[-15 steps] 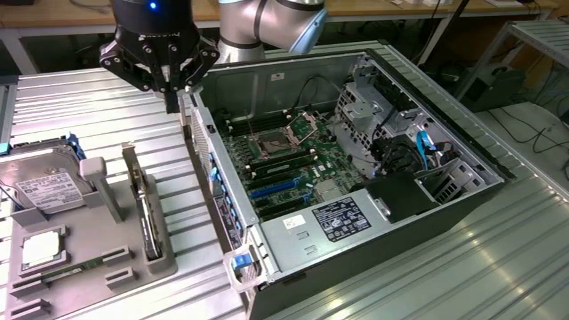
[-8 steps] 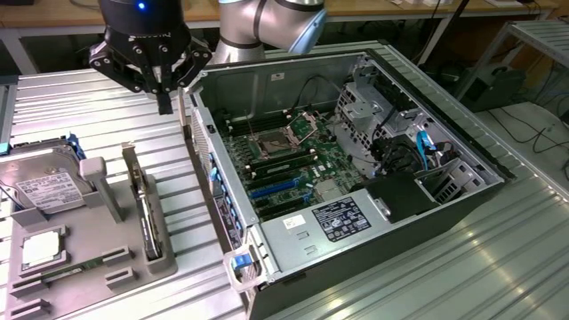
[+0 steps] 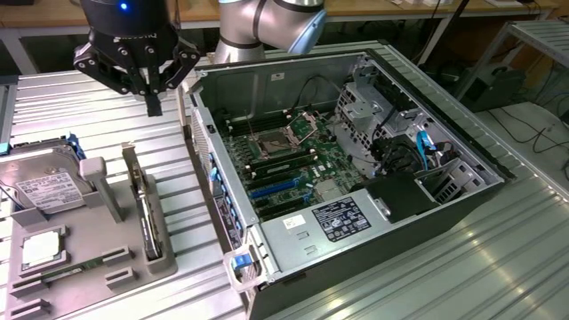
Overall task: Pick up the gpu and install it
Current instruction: 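Reach for the gpu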
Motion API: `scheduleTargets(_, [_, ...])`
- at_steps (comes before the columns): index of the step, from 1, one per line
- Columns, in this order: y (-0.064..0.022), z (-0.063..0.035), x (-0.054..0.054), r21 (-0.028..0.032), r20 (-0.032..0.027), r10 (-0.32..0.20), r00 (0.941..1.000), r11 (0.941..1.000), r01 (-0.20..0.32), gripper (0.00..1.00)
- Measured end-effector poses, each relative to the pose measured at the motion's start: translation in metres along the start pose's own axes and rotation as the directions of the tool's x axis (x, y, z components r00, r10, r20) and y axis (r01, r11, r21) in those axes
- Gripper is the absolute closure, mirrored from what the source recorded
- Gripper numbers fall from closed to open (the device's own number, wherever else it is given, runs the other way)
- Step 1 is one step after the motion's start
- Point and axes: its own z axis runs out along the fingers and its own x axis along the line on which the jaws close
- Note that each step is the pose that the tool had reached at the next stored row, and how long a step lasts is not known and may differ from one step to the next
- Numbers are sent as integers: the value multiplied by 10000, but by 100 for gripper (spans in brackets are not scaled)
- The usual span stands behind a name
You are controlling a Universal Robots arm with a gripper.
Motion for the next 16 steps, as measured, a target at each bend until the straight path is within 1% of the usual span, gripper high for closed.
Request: scheduleTargets(16, [-19, -7, 249, 0, 0, 0, 10000, 10000, 0, 89])
